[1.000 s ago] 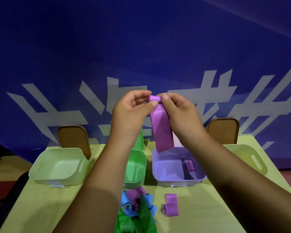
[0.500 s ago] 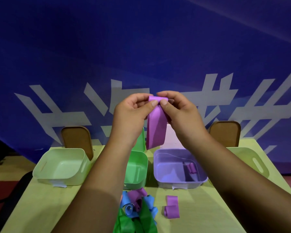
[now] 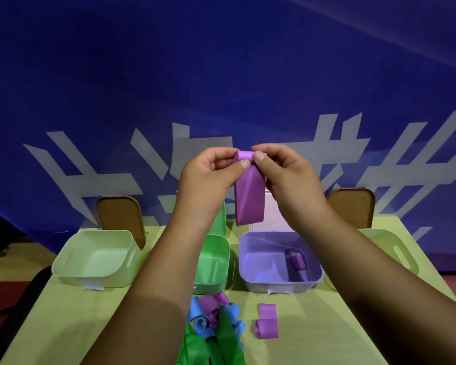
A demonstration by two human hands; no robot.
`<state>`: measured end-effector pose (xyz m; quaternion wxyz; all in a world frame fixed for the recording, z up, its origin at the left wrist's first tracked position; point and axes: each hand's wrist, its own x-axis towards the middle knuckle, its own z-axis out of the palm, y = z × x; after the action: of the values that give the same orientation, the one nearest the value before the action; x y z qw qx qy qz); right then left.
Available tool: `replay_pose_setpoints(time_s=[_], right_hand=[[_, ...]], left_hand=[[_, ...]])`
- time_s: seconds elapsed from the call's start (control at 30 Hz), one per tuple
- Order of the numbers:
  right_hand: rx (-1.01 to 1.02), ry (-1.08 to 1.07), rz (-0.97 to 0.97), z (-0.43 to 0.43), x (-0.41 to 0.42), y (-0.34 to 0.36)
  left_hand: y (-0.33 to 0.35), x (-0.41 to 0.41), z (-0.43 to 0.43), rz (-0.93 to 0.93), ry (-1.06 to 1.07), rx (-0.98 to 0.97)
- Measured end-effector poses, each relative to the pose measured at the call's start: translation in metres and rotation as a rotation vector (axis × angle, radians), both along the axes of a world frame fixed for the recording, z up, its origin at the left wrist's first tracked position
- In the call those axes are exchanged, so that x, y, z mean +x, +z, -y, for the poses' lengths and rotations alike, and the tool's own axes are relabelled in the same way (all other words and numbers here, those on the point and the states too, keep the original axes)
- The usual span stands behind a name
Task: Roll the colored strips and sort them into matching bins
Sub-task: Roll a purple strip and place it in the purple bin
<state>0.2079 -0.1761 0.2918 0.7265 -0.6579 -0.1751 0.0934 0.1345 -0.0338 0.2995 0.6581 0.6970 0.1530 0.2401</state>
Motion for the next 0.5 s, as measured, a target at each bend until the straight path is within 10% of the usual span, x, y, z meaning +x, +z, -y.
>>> replay_pose_setpoints(time_s=[0.5], right_hand=[[-0.014,0.015,-0.053,0.01,-0.007,-0.001]], left_hand=[[-0.002,-0.006,0.019,0.048,0.108,0.266]])
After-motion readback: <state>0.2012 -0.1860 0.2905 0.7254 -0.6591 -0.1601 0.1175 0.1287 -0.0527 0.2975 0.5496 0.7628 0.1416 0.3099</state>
